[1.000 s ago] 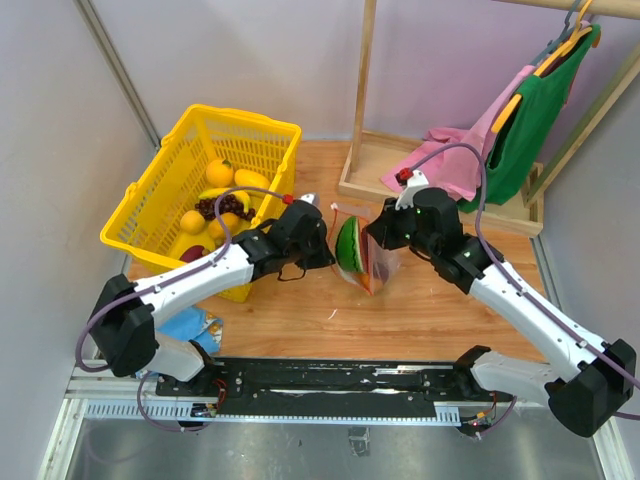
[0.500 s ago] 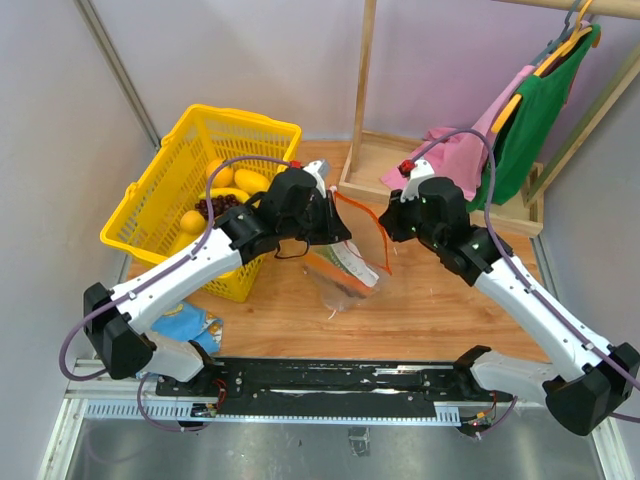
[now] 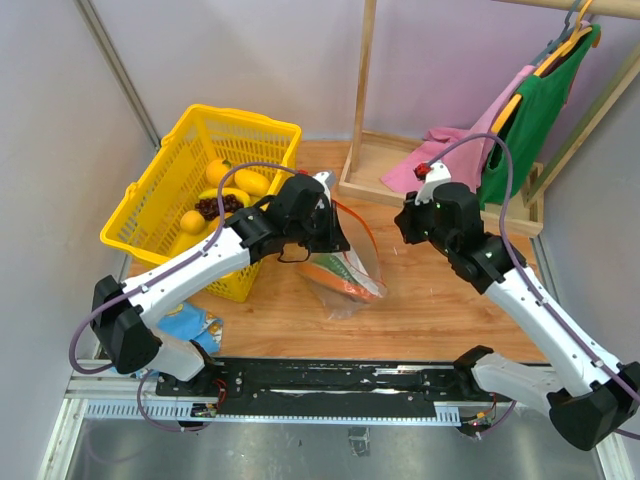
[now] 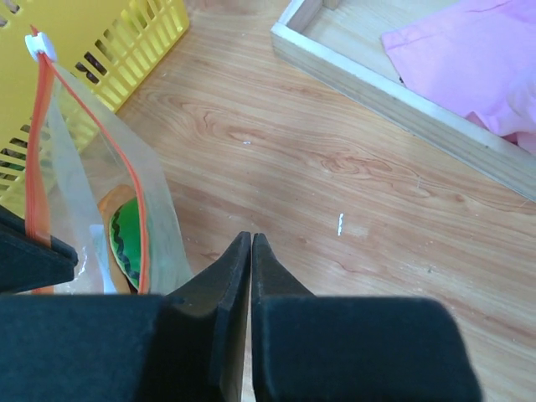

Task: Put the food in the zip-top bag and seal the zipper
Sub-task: Adjust the zipper food storage bag at the center of the board.

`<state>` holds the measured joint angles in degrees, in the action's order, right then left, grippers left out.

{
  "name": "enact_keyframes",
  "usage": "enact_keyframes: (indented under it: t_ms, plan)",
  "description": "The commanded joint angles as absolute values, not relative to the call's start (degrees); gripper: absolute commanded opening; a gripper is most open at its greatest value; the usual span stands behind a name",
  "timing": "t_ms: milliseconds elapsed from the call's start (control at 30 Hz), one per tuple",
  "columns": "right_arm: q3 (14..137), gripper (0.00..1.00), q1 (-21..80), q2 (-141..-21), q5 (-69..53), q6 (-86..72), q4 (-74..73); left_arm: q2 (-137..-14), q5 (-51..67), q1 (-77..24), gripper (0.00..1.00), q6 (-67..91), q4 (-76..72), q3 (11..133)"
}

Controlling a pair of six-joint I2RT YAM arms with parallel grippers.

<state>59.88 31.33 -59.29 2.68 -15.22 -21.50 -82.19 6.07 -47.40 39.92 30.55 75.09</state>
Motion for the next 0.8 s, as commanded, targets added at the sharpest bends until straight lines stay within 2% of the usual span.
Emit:
enact_keyframes:
  t_ms: [0,233,333,500,633,767]
  plan:
    - [59.34,0.08,30.24,-57.23,0.2,-12.59,-20.14,-81.58,7.71,-47.81,0.0,37.88,29.9,76.82]
    - [62.06,0.43,30.23,-59.51,-14.5,-11.6,-19.14,-81.91,8.24,-47.81,0.0,37.2,30.91,78.85]
    - [62.68,0.51,30.41,-61.58,-17.25,-11.6,-19.17,-81.91,8.35,-47.81,0.0,36.92,31.32,79.42]
    - [63.92,0.52,31.34,-66.1,-19.93,-12.22,-19.55,-82.32,8.62,-47.81,0.0,36.42,32.12,80.31]
    - [63.5,0.49,31.37,-70.19,-17.28,-12.88,-20.3,-82.09,8.92,-47.81,0.0,36.15,32.0,80.5]
    - [63.83,0.37,31.36,-72.98,-18.28,-13.51,-20.53,-81.7,9.04,-47.81,0.0,35.78,32.17,80.68]
